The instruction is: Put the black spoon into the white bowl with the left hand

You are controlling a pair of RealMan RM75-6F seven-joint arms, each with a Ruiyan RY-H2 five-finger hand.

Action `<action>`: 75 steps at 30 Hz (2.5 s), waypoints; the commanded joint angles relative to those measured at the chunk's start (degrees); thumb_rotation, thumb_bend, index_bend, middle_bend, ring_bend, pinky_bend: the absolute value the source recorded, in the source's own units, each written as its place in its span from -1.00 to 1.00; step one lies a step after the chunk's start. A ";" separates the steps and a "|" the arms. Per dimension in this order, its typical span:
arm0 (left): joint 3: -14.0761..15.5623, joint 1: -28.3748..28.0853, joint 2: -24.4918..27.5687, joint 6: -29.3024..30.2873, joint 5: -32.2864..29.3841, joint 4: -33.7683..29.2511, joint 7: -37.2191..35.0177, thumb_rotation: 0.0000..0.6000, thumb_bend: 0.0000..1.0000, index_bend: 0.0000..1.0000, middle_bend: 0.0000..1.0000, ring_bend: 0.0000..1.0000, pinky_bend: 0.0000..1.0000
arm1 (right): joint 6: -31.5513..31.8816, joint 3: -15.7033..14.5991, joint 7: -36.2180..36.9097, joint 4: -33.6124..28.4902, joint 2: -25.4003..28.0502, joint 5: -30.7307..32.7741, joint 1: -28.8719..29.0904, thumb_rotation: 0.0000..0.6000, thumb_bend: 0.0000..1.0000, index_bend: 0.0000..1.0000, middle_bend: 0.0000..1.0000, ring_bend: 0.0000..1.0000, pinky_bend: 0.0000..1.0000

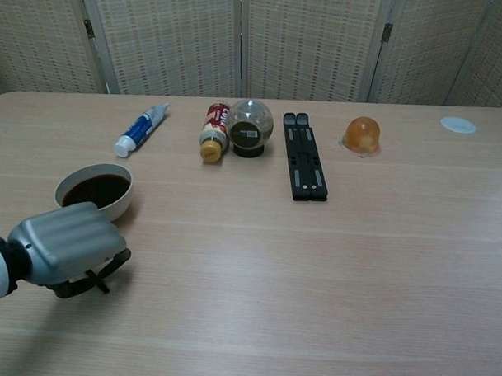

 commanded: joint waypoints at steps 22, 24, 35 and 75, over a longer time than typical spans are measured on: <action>-0.43 -0.02 4.39 3.96 -1.84 -5.28 -2.37 1.00 -0.01 0.29 1.00 0.84 1.00 | 0.31 0.05 -0.05 -0.09 -0.09 -0.41 0.04 1.00 -0.60 -0.83 -0.57 -0.56 -0.42; -0.95 0.14 5.55 4.42 -1.66 -6.45 -4.04 1.00 -0.01 0.29 1.00 0.84 1.00 | 0.30 0.04 -0.09 -0.13 -0.07 -0.44 0.05 1.00 -0.60 -0.83 -0.57 -0.56 -0.42; -5.53 1.26 16.15 4.92 -1.86 -15.99 -19.71 1.00 0.01 0.34 1.00 0.86 1.00 | 0.31 0.10 -0.50 -0.56 -0.13 -0.86 0.33 1.00 -0.60 -0.83 -0.57 -0.56 -0.42; -16.29 -5.78 10.36 -5.42 -8.66 -2.15 -51.37 1.00 0.05 0.44 1.00 0.86 1.00 | 1.65 -0.09 1.08 0.68 -0.41 -0.30 -0.94 1.00 -0.61 -0.83 -0.57 -0.56 -0.42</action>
